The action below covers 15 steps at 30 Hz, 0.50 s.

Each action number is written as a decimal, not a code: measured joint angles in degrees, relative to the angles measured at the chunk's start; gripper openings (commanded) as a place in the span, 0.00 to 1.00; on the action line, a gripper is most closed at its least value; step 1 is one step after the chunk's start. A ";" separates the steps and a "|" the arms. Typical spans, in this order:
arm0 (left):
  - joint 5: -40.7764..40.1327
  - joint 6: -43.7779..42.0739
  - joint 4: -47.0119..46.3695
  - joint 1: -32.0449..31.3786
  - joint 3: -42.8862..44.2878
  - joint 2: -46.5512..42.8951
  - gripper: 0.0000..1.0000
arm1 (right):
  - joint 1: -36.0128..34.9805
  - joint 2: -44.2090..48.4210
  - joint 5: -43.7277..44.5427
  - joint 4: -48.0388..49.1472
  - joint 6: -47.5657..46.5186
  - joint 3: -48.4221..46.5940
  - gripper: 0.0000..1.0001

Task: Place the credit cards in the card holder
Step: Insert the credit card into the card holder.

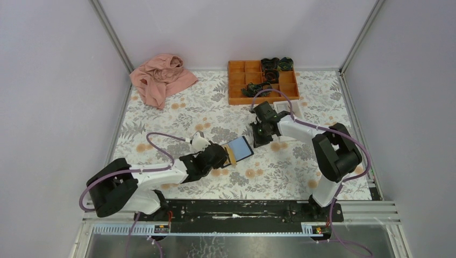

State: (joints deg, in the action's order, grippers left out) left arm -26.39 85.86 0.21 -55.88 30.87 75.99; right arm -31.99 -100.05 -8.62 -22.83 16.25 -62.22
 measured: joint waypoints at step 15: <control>-6.14 0.15 -5.25 -2.49 0.00 2.95 0.00 | -1.95 -2.43 0.96 0.96 -0.22 -1.73 0.00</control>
State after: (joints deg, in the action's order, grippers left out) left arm -32.53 86.02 -5.04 -58.37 30.87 78.94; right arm -33.93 -102.48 -7.66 -21.87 16.03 -63.94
